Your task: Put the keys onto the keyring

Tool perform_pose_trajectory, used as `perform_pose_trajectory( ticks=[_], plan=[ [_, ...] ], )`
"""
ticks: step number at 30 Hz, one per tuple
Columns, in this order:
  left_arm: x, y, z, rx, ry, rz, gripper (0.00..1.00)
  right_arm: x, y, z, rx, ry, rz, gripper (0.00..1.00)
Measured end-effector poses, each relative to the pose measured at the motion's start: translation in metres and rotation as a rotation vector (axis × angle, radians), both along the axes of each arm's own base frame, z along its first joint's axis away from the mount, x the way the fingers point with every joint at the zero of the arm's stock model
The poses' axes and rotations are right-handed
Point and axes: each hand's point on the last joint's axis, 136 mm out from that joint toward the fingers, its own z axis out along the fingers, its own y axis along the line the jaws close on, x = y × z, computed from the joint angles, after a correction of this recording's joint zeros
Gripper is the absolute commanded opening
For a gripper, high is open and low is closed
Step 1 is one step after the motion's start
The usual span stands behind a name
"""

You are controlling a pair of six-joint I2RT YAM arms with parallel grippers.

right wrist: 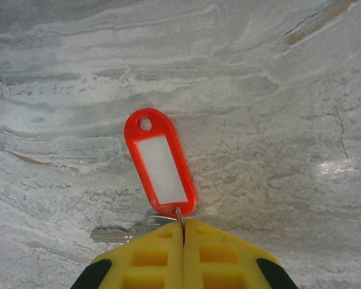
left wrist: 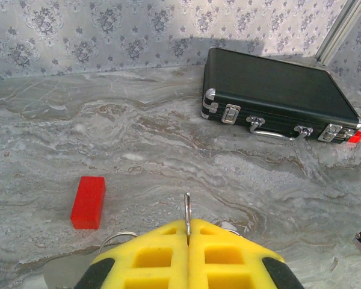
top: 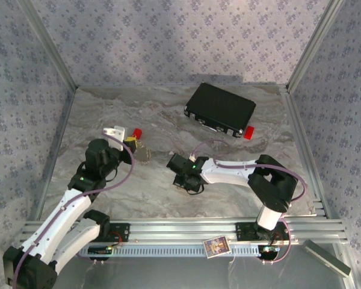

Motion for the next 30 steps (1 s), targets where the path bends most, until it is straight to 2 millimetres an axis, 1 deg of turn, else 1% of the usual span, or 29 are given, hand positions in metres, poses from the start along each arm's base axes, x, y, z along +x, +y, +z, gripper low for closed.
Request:
perform_pose_trajectory(
  ticks=[1, 3, 5, 9, 14, 20, 27, 30],
  plan=[
    [0.0, 0.0, 0.0, 0.0, 0.0, 0.0, 0.0, 0.0, 0.0, 0.0, 0.0, -0.001, 0.0, 0.01],
    [0.0, 0.0, 0.0, 0.0, 0.0, 0.0, 0.0, 0.0, 0.0, 0.0, 0.001, -0.001, 0.0, 0.08],
    [0.0, 0.0, 0.0, -0.001, -0.001, 0.0, 0.0, 0.0, 0.0, 0.0, 0.002, -0.001, 0.0, 0.13],
    [-0.001, 0.0, 0.002, -0.003, -0.006, -0.001, 0.0, 0.0, -0.001, -0.001, -0.002, 0.001, 0.0, 0.14],
    [-0.001, 0.0, 0.003, -0.004, -0.009, -0.001, 0.0, -0.001, -0.001, -0.001, -0.003, 0.002, 0.0, 0.12],
    [-0.002, 0.0, 0.003, -0.004, -0.01, -0.002, 0.0, -0.001, -0.001, -0.001, -0.002, 0.002, -0.001, 0.0],
    [-0.002, -0.001, 0.003, -0.004, -0.01, -0.007, 0.0, 0.001, -0.003, 0.002, -0.004, -0.017, 0.004, 0.0],
    [-0.003, -0.002, 0.003, -0.006, -0.01, -0.013, 0.0, 0.003, -0.007, 0.01, -0.01, -0.073, 0.044, 0.0]
  ],
)
